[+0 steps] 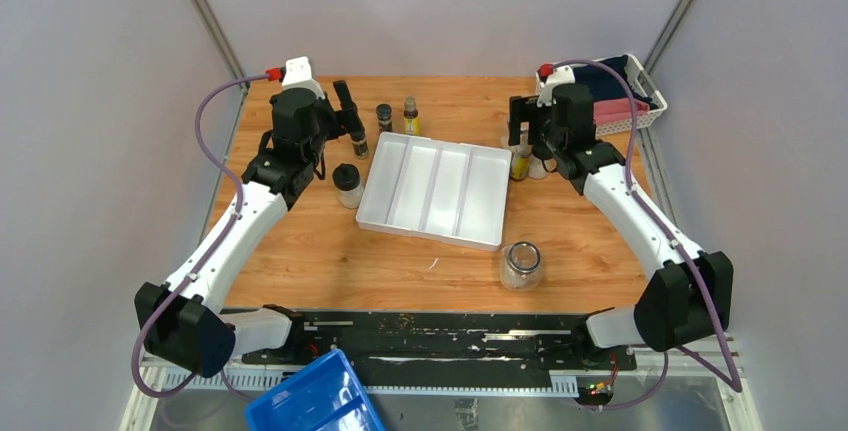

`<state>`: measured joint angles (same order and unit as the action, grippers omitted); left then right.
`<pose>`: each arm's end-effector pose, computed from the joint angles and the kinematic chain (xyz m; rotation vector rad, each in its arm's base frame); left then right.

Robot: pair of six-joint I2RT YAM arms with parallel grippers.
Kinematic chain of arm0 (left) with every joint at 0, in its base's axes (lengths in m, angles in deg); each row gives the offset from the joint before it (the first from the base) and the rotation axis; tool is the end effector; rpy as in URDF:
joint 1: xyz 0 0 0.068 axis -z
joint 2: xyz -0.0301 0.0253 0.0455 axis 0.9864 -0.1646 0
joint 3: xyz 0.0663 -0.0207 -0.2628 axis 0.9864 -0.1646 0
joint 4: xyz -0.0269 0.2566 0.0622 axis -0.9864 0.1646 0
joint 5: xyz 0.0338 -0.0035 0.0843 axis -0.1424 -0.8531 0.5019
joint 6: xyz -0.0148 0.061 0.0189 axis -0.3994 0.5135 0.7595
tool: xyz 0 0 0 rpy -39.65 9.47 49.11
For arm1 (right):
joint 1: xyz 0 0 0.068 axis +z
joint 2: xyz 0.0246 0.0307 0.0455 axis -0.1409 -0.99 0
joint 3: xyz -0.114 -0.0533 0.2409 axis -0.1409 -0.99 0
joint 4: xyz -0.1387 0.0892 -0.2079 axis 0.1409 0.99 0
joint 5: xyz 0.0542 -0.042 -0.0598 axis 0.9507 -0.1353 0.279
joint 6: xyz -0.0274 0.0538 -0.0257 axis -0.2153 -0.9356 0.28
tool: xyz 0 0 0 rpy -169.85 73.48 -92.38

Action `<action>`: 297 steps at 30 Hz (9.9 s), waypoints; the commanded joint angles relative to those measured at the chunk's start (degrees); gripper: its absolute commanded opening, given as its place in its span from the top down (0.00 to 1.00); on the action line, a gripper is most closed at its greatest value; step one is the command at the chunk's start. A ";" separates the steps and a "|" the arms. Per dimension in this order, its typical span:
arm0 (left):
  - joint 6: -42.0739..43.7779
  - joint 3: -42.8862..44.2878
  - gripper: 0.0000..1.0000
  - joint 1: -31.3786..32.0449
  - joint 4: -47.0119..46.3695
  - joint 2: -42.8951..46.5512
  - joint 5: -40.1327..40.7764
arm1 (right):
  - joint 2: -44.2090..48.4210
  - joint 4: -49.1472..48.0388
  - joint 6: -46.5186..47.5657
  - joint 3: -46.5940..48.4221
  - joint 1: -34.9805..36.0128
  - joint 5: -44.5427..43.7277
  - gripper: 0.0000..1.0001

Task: Organize the condiment bottles
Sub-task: Pick up the bottle from the center of the board, then place the bottle in the storage box, then pick up the bottle from the center of the board.

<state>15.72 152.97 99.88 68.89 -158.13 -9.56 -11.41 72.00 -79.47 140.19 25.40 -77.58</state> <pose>0.2916 -0.0848 0.3705 -0.2461 1.7916 -0.1888 0.3262 0.0972 0.3471 -0.1724 1.8625 0.1754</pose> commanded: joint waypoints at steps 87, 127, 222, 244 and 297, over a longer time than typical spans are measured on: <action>-0.60 -1.60 0.02 2.71 -5.99 -4.35 0.92 | -9.83 -8.75 4.89 -1.00 -3.31 0.08 1.00; -1.49 -1.56 0.02 3.85 -4.71 -1.93 2.24 | -4.12 -9.56 4.35 0.64 8.03 6.25 1.00; -2.11 -1.32 0.02 4.20 -6.55 -5.51 1.28 | -23.68 -13.00 9.75 9.88 15.40 8.42 0.22; 2.39 9.48 0.00 3.49 -6.31 -5.51 4.20 | -38.42 -5.72 -9.99 48.56 7.87 36.21 0.16; -2.81 2.14 0.02 -2.86 -19.42 -12.63 -6.63 | -60.75 11.97 13.92 67.68 15.49 15.08 0.31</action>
<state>12.70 155.77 96.75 51.64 -169.93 -17.17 -70.47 83.26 -66.43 204.80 40.44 -61.76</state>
